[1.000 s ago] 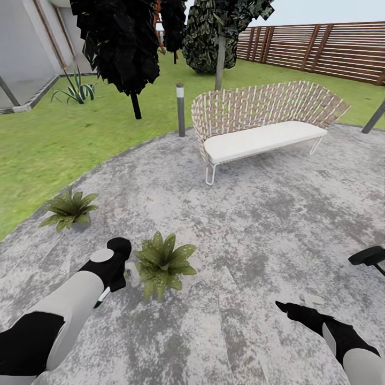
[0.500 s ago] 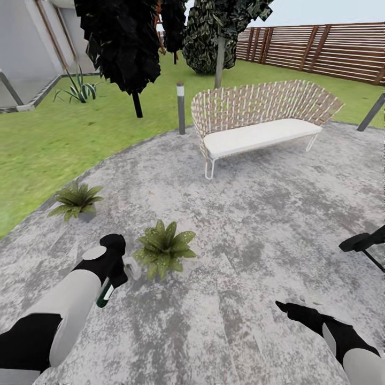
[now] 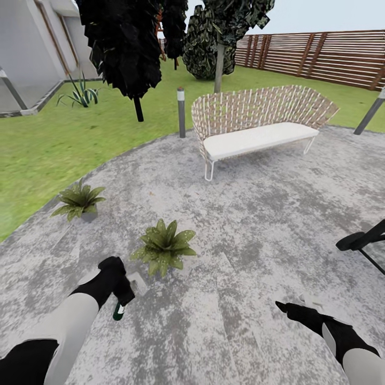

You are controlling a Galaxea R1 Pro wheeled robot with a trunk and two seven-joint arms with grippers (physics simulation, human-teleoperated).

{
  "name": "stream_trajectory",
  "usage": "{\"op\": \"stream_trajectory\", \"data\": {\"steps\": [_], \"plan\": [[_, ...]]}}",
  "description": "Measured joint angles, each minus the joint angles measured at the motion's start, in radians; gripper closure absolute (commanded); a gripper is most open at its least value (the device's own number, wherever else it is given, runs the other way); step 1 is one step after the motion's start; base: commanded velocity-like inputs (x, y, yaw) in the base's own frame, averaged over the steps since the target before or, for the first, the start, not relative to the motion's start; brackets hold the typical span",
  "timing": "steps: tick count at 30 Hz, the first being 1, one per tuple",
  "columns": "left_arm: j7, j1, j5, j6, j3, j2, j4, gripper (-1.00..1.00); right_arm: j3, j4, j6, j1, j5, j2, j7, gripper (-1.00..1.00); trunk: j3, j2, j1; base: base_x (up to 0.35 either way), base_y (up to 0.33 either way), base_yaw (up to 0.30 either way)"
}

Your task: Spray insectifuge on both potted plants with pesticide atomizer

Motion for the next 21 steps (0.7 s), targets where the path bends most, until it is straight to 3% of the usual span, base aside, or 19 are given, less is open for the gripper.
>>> {"op": "stream_trajectory", "data": {"steps": [2,9,13,17,21], "plan": [[0.010,0.037,0.076,-0.041,0.000,0.003,-0.001,1.00,0.000,0.000,0.000,0.000,0.000,0.000,0.000,-1.00,0.003,0.000,0.000,0.000,0.000,0.000],[0.039,0.074,0.249,-0.149,0.000,0.023,0.001,1.00,0.000,0.000,0.000,0.000,-0.001,0.000,0.000,-1.00,0.014,0.000,0.000,0.000,0.000,0.000],[0.048,0.116,0.288,-0.166,-0.001,0.021,0.003,1.00,0.000,0.001,0.000,0.000,-0.001,0.000,0.000,-1.00,0.020,0.000,0.000,0.000,0.000,0.000],[0.048,0.130,0.330,-0.274,-0.001,0.020,0.004,1.00,0.000,0.001,0.000,0.000,0.000,0.000,0.000,-1.00,0.027,0.000,0.000,0.000,0.000,0.000],[0.048,0.131,0.378,-0.298,0.000,0.021,0.005,1.00,0.000,0.001,0.000,0.000,-0.001,0.000,0.001,-1.00,0.033,0.000,0.000,0.000,0.000,0.000]]}}
